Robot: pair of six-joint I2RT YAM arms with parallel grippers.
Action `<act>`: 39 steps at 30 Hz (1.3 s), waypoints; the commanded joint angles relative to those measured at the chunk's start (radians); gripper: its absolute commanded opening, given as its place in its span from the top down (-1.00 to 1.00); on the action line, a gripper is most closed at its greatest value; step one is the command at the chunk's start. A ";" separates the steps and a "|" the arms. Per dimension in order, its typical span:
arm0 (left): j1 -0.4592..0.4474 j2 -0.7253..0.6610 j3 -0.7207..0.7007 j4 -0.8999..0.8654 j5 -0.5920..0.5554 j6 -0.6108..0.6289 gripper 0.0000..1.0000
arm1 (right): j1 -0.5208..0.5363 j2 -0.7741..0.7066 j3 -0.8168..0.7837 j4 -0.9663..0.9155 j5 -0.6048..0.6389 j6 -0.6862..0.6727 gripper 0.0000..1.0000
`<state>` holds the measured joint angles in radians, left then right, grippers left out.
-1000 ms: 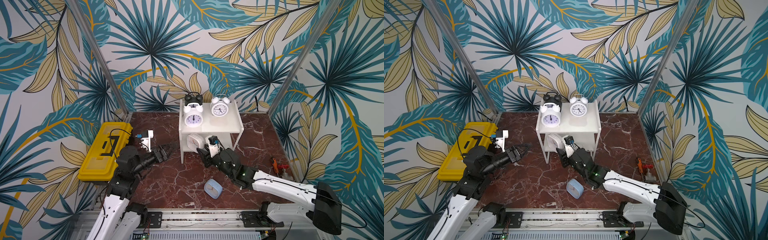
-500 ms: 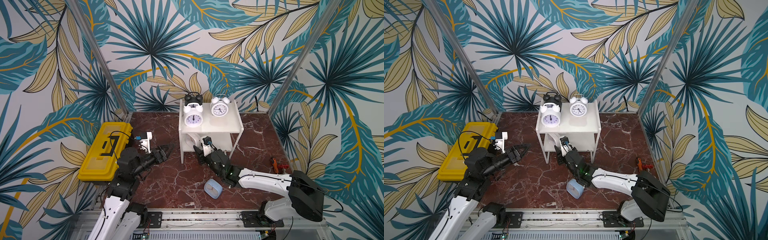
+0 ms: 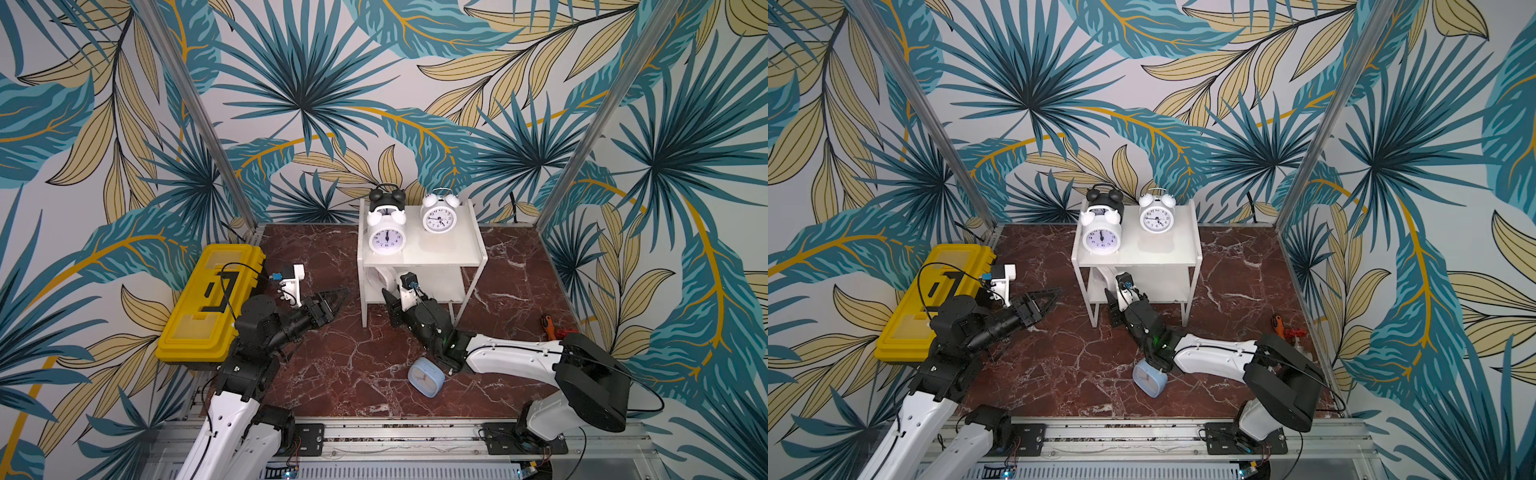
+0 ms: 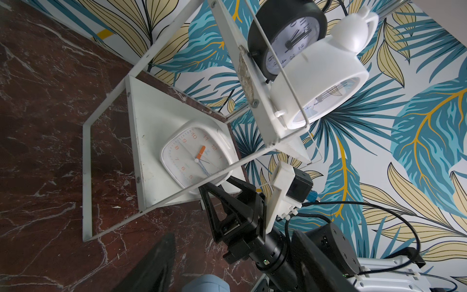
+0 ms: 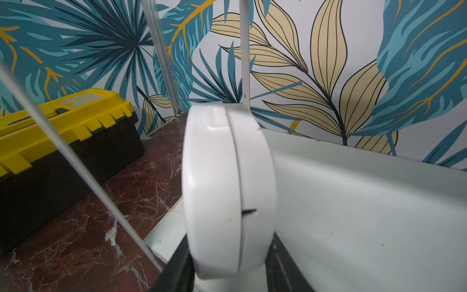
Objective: Place the alarm clocks on the shelf by style
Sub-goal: Place the alarm on the shelf.
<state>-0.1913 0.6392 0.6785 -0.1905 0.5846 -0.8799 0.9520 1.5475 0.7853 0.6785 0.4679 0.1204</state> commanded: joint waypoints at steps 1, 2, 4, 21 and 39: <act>0.012 -0.004 -0.011 0.023 0.010 0.020 -0.49 | 0.005 0.026 0.005 -0.039 0.022 -0.001 0.03; 0.012 -0.001 -0.013 0.027 0.011 0.019 -0.49 | 0.005 0.025 0.005 -0.041 0.027 -0.001 0.01; 0.013 0.004 -0.016 0.040 0.013 0.011 -0.48 | 0.005 0.015 0.000 -0.043 0.044 0.004 -0.02; 0.017 -0.004 -0.033 0.043 0.032 0.011 -0.47 | -0.022 -0.041 -0.025 -0.057 0.099 0.061 -0.23; 0.018 -0.009 -0.054 0.055 0.039 0.004 -0.46 | -0.039 -0.075 -0.038 -0.097 0.082 0.089 0.06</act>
<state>-0.1822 0.6430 0.6453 -0.1627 0.6144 -0.8810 0.9176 1.4975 0.7643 0.5964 0.5457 0.2024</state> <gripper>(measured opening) 0.733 0.475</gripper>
